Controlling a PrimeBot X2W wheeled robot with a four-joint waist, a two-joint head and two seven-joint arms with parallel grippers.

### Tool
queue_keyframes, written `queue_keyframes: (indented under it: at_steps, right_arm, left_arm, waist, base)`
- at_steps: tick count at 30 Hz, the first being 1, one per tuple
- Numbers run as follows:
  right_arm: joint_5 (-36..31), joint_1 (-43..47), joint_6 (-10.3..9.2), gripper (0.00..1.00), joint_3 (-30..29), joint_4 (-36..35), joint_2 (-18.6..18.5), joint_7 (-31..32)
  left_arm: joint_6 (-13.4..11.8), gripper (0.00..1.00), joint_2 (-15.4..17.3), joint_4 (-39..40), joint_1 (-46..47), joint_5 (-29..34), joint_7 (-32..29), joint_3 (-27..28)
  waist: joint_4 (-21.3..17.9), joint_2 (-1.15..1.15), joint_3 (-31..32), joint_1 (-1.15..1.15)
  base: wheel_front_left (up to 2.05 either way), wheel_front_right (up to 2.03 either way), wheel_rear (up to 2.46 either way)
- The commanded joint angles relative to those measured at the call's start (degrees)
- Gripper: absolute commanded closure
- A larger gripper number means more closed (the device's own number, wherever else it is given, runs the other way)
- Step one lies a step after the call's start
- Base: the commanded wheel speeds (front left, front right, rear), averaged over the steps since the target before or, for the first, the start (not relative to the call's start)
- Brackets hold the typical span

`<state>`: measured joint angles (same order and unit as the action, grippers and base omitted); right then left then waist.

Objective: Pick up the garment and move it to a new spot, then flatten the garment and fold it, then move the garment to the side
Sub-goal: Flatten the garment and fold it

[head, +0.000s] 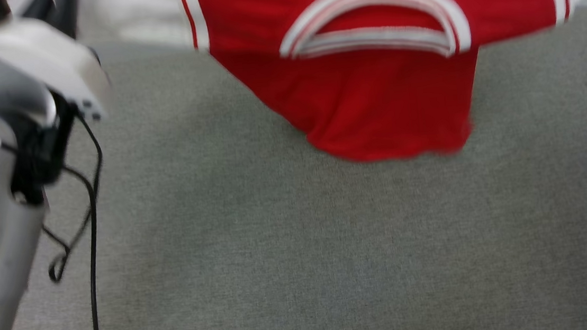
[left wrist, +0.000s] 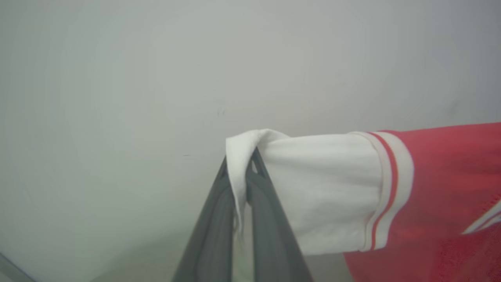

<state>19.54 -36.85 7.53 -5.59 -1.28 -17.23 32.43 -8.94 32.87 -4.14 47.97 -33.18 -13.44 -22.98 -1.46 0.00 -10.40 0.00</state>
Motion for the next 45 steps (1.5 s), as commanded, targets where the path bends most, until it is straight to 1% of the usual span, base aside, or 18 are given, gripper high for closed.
queue_keyframes:
  at_steps: [1, 3, 7, 13, 16, 21, 27, 34, 39, 41, 45]
  right_arm:
    - [-0.04, -2.91, -0.08, 1.0, 0.26, 1.34, -0.55, -0.7]
    - [0.03, -8.61, -0.08, 1.0, 1.35, 3.98, -0.7, -2.12]
    - [-0.98, -19.77, -0.08, 1.0, 2.96, 10.19, -0.65, -5.89]
    - [-2.71, -34.01, -0.08, 1.0, 5.06, 19.16, 0.35, -12.07]
    - [-3.08, -38.93, -0.08, 1.0, 5.91, 23.54, 1.52, -14.22]
    - [-3.14, -42.71, -0.08, 1.0, 7.29, 31.12, 3.33, -17.34]
    - [-2.08, -42.92, -0.08, 1.0, 9.62, 40.98, 5.6, -20.66]
    - [0.47, -38.7, -0.08, 1.0, 13.29, 50.41, 7.08, -24.33]
    - [4.05, -33.03, -0.08, 1.0, 15.16, 53.9, 6.73, -27.94]
    - [5.85, -29.95, -0.08, 1.0, 15.8, 54.4, 6.09, -29.52]
    - [8.63, -22.8, -0.08, 1.0, 17.3, 53.25, 4.68, -32.53]
  left_arm:
    - [0.46, 1.0, -0.6, -1.45, 2.61, 1.01, 0.69, -0.24]
    - [1.36, 1.0, -1.53, -4.94, 7.41, 1.66, 1.32, -0.51]
    - [3.18, 1.0, -2.79, -12.51, 17.24, 4.14, 4.64, -0.66]
    - [4.28, 1.0, -3.84, -21.94, 28.83, 6.85, 10.15, -0.27]
    - [5.08, 1.0, -4.0, -26.11, 33.03, 7.7, 12.32, -0.34]
    - [6.77, 1.0, -5.57, -33.49, 36.12, 7.28, 14.29, -1.03]
    - [9.37, 1.0, -8.14, -42.66, 34.74, 4.98, 14.85, -1.35]
    - [13.01, 1.0, -11.45, -52.62, 30.09, 0.16, 14.87, -0.2]
    - [14.8, 1.0, -13.08, -57.72, 23.59, -3.48, 16.71, 1.1]
    - [15.31, 1.0, -13.15, -58.68, 20.74, -4.34, 18.61, 1.57]
    - [15.85, 1.0, -13.26, -59.27, 14.54, -5.94, 23.35, 2.05]
  waist:
    - [-0.17, 0.0, -2.6, 0.0]
    - [-0.28, 0.0, -4.73, 0.0]
    - [-0.75, 0.0, -8.65, 0.0]
    - [-1.52, 0.0, -13.34, 0.0]
    - [-1.93, 0.0, -15.53, 0.0]
    - [-2.04, 0.0, -18.25, 0.0]
    - [-2.01, 0.0, -20.18, 0.0]
    - [-1.77, 0.0, -20.43, 0.0]
    - [-1.54, 0.0, -18.59, 0.0]
    - [-1.42, 0.0, -17.26, 0.0]
    - [-0.88, 0.0, -14.12, 0.0]
  base:
    - [0.0, 0.0, 0.0]
    - [0.0, 0.0, 0.0]
    - [0.0, 0.0, 0.0]
    - [0.0, 0.0, 0.0]
    - [0.0, 0.0, 0.0]
    - [0.0, 0.0, 0.0]
    - [0.0, 0.0, 0.0]
    - [0.0, 0.0, 0.0]
    - [0.0, 0.0, 0.0]
    - [0.0, 0.0, 0.0]
    - [0.0, 0.0, 0.0]
